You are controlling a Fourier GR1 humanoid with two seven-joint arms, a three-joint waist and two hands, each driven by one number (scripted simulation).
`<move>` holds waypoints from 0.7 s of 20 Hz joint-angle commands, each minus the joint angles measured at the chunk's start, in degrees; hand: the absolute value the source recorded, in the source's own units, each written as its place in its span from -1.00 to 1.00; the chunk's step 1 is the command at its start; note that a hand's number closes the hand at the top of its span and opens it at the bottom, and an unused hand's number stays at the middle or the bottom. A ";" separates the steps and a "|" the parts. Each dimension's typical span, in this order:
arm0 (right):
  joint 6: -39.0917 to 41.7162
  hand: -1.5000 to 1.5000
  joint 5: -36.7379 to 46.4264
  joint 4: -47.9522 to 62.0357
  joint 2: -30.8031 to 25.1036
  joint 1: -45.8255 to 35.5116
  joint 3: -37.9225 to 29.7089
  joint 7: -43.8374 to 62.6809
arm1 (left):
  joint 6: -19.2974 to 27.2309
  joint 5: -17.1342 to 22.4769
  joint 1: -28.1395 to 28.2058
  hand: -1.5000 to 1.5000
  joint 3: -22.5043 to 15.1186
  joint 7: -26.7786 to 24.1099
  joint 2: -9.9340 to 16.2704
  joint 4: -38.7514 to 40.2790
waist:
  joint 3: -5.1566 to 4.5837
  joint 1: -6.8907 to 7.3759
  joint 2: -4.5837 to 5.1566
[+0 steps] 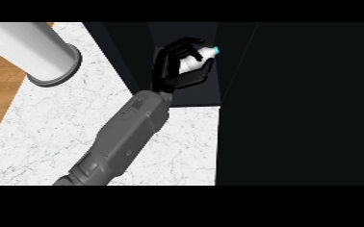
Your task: Pick up the bottled water, place it into the cabinet and close the cabinet
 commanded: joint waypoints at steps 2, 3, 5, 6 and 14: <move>-1.72 -1.00 1.22 -9.18 0.49 5.28 1.26 1.88 | -2.78 3.10 11.73 -1.00 -7.81 1.49 0.00 -12.81 | -0.02 1.28 -0.77; -1.80 -1.00 -0.01 -9.27 -0.15 4.39 -0.11 2.71 | -3.26 3.86 12.05 -1.00 -8.93 2.40 0.00 -15.25 | 0.02 1.45 -0.40; -2.39 -1.00 2.43 -9.49 0.61 5.26 3.04 2.91 | -2.04 0.79 18.63 -1.00 -11.70 2.19 0.21 -19.50 | 0.03 2.53 -0.57; -2.74 -1.00 3.47 -6.83 1.08 3.26 2.85 1.93 | -1.38 0.32 21.84 -1.00 -13.94 2.80 0.41 -22.94 | 0.05 3.18 -0.69; -4.48 -1.00 6.19 -8.02 0.02 5.11 3.88 0.93 | 3.03 -0.96 42.05 -1.00 -15.76 0.03 13.24 -43.02 | 0.05 3.68 -0.57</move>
